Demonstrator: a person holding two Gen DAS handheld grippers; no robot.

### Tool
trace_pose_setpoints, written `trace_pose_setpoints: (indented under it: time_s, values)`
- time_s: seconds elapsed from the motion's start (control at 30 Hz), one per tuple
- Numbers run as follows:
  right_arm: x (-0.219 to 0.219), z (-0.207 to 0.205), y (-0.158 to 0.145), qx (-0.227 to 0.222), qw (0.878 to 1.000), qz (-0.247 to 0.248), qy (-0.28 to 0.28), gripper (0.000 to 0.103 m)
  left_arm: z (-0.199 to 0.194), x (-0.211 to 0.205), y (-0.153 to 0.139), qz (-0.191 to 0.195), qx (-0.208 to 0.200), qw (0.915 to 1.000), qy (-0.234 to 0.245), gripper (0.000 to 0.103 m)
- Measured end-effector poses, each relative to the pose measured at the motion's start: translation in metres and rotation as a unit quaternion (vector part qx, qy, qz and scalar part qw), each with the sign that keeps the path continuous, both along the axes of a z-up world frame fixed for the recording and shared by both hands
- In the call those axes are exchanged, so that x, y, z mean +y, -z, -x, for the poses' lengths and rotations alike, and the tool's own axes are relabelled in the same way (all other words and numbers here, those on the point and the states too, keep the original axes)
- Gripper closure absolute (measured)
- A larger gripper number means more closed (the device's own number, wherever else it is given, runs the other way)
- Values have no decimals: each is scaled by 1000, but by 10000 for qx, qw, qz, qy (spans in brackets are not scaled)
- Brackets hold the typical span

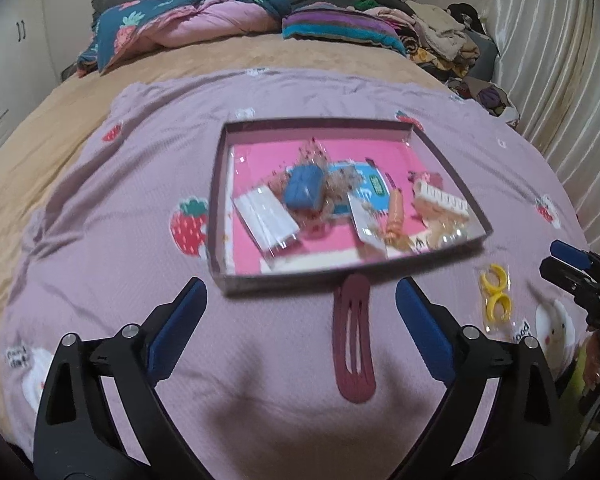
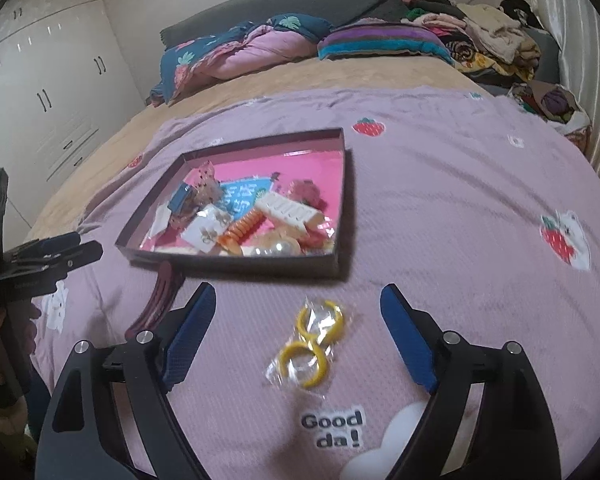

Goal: Organize jewelry
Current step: 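Withdraw both tools toward the dark red clip and yellow hoop bag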

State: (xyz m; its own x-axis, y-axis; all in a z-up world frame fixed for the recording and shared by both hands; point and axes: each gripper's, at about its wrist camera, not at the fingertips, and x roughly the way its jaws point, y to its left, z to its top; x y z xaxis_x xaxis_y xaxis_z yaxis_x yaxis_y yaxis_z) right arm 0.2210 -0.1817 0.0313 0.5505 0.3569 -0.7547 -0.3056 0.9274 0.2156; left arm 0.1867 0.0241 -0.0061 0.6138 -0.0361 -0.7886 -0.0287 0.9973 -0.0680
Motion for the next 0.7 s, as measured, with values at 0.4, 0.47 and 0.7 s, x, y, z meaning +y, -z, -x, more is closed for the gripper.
trace_pose_setpoints:
  time_s: [0.4, 0.47, 0.7]
  values:
    - [-17, 24, 37, 436, 9989, -38, 153, 19, 15, -32, 37, 100, 332, 9990, 282, 14]
    - [-17, 26, 41, 494, 9987, -24, 142, 19, 15, -36, 43, 126, 391, 9986, 322, 14]
    - [-8, 20, 57, 762, 9971, -70, 65, 19, 14, -47, 63, 197, 583, 9970, 465, 15]
